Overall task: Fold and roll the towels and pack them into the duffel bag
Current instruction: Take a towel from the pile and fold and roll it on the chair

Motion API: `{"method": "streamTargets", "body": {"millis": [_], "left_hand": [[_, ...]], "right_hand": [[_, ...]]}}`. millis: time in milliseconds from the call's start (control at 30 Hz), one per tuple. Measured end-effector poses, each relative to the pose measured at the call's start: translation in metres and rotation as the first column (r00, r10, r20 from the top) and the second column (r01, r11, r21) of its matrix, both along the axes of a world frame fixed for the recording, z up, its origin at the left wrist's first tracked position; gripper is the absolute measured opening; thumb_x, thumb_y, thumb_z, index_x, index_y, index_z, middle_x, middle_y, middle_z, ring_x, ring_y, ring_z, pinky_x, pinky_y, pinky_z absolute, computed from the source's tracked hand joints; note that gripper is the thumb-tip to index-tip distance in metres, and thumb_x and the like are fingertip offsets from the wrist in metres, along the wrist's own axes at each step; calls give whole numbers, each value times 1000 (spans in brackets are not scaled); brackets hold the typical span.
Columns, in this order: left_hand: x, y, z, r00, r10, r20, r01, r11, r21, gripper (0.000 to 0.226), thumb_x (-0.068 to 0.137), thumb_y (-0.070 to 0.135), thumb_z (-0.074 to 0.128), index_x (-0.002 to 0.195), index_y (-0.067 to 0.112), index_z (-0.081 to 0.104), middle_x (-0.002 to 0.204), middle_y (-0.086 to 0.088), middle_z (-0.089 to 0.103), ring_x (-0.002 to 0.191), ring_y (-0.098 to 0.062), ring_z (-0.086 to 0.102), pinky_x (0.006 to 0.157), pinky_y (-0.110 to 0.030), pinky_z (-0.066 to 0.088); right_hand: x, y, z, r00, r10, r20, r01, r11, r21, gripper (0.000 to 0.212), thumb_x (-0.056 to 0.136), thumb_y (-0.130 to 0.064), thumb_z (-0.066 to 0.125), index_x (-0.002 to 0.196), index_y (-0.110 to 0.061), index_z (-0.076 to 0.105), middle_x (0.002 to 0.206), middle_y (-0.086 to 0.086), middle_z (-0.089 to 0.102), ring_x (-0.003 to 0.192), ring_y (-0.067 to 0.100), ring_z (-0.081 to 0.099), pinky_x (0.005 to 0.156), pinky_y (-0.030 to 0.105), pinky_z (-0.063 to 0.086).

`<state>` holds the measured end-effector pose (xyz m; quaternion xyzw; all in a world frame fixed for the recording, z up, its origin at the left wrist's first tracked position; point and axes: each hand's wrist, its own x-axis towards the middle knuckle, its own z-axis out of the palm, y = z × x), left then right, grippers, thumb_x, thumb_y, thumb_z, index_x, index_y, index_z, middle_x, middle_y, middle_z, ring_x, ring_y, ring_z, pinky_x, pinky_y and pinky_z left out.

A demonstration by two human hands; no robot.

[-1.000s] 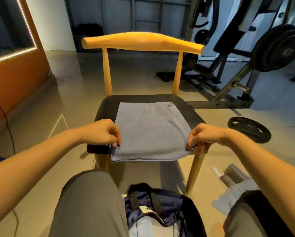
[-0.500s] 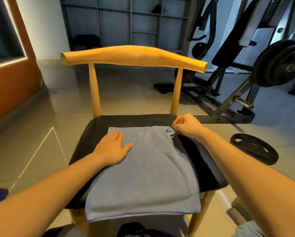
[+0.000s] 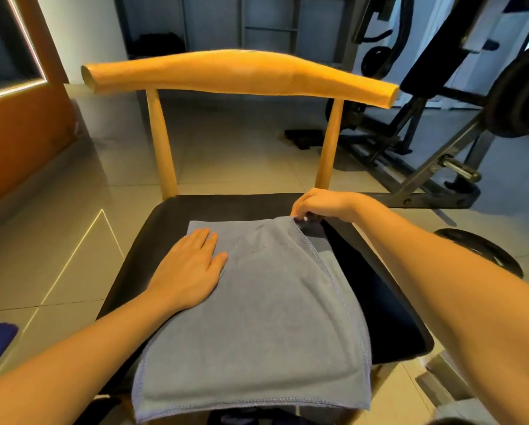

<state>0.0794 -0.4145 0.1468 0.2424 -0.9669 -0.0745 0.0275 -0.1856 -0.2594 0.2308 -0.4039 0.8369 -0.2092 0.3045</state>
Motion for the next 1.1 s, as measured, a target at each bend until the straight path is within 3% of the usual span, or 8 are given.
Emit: {"method": "streamTargets", "body": {"millis": [267,533,567,633,700,833,1000,1100], "left_hand": [[0,4,3,1000,9,21,-10,999,32,71,103,59,14,163,21,9,170,1,4,157,-16,4,124,-32,3],[-1,6,14,999,20,40,-23,995,93,76,100,66,15,160,21,25,168,1,20,155,-18,19,125,-37,15],[-3,2,19,1000,19,4,-19,994,108,68,103,62,20,154,21,41,161,1,37,148,-19,34,123,-39,27],[-11,-11,29,989,60,-133,-41,988,146,51,104,50,31,116,21,71,121,2,69,112,-20,64,95,-40,52],[-23,-34,38,972,121,-199,-102,989,104,31,102,36,47,105,20,73,105,2,71,96,-20,65,82,-37,53],[-41,-75,46,991,134,-31,-128,981,147,41,91,37,70,127,20,65,121,2,70,110,-23,64,96,-40,54],[-56,-91,53,984,166,68,-179,872,455,17,85,24,81,84,11,69,86,-6,70,89,-24,65,76,-35,52],[-57,-93,64,968,219,119,-248,814,525,23,89,23,78,73,12,64,82,-10,64,84,-22,58,68,-30,44]], "right_hand": [[-25,18,5,995,-53,81,65,986,-156,11,91,-7,68,94,-2,77,99,14,74,88,20,63,83,35,53],[-35,46,-13,973,-206,107,228,933,-279,6,90,-6,72,91,-2,75,80,6,70,70,16,57,60,25,49],[-35,48,-15,966,-231,119,257,919,-300,6,91,-7,71,91,-2,75,81,7,70,70,16,57,60,24,49],[-36,53,-19,948,-274,159,313,893,-325,7,93,-9,69,90,-5,75,81,8,68,69,17,55,60,25,47],[-38,57,-24,933,-308,184,352,886,-302,9,94,-10,67,89,-8,74,82,9,64,70,19,51,62,27,45],[-40,66,-27,924,-344,167,374,903,-211,10,96,-9,62,96,-7,73,87,10,62,73,20,49,62,26,44],[-38,60,-21,901,-392,185,420,894,-154,15,98,-10,59,101,-3,72,93,14,67,74,21,59,61,27,48],[-33,48,-18,903,-399,160,418,901,-111,34,95,-41,66,97,-7,68,87,12,69,71,20,62,64,30,49]]}}
